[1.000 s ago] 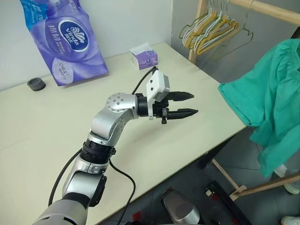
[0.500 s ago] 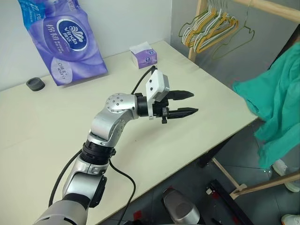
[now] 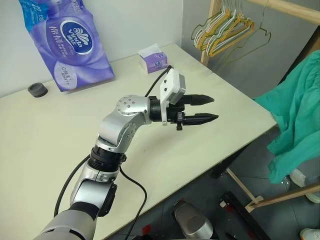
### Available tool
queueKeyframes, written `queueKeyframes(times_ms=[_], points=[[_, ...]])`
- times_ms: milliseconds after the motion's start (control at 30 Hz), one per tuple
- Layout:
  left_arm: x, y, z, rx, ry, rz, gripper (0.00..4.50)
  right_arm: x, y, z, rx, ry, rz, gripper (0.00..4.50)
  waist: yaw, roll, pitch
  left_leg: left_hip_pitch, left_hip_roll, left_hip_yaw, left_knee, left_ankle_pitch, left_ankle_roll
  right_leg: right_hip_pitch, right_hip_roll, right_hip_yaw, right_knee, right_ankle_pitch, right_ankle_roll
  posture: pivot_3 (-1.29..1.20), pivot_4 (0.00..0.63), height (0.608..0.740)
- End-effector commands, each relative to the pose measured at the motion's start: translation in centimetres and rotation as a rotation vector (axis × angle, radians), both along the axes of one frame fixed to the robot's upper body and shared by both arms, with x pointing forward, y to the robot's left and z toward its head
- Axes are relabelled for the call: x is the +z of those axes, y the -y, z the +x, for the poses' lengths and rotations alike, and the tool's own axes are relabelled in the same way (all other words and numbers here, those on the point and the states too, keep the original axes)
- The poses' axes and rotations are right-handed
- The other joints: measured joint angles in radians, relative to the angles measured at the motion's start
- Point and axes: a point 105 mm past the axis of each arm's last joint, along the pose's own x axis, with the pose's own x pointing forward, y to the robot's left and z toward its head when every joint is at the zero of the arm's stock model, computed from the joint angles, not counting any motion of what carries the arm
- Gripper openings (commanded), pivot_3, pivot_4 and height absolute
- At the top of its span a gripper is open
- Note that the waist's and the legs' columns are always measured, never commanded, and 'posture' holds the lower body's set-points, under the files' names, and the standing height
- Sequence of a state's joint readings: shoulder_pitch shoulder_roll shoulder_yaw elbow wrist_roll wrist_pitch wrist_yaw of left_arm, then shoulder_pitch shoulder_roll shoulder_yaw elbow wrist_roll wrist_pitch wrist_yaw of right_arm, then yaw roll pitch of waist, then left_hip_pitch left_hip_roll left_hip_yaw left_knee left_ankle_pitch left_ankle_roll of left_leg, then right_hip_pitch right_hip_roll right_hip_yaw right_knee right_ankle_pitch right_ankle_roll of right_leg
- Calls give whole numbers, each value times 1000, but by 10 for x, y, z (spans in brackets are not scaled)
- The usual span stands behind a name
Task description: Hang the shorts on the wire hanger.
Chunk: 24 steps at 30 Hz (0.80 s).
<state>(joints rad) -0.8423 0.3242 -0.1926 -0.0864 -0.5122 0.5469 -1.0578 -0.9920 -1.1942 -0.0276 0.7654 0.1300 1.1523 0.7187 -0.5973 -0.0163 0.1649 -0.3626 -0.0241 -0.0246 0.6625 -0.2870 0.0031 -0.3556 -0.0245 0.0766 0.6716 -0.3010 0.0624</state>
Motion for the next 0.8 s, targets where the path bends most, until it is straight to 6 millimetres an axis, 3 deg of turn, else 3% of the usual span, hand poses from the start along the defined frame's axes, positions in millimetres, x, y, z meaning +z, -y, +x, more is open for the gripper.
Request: queueKeyframes(times_ms=[33, 467, 633, 800], points=[[16, 2, -12, -67, 32, -7, 2585, 20, -2, 1, -14, 89, 29, 260, 0, 0, 0, 0, 0, 0, 0, 0, 0, 0, 0, 0, 0, 0, 0, -600, 173, 740], [16, 8, -16, -126, 24, 11, 2596, 58, -14, -6, -88, 262, 154, 4460, -7, 1, 0, 0, 0, 0, 0, 0, 0, 0, 0, 0, 0, 0, 0, -624, 158, 740], [15, 9, -14, -124, 46, 17, 2596, 88, -15, -9, -149, 380, 160, 4460, -11, 2, -1, 0, 0, 0, 0, 0, 0, 0, 0, 1, 0, 0, 0, -628, 145, 740], [12, 9, -10, -99, 63, 25, 2596, 125, -32, -4, -104, 518, -41, 4460, -12, 2, -1, 0, 0, 1, 0, 0, 0, -1, 0, 2, 1, 0, 1, -622, 133, 740]])
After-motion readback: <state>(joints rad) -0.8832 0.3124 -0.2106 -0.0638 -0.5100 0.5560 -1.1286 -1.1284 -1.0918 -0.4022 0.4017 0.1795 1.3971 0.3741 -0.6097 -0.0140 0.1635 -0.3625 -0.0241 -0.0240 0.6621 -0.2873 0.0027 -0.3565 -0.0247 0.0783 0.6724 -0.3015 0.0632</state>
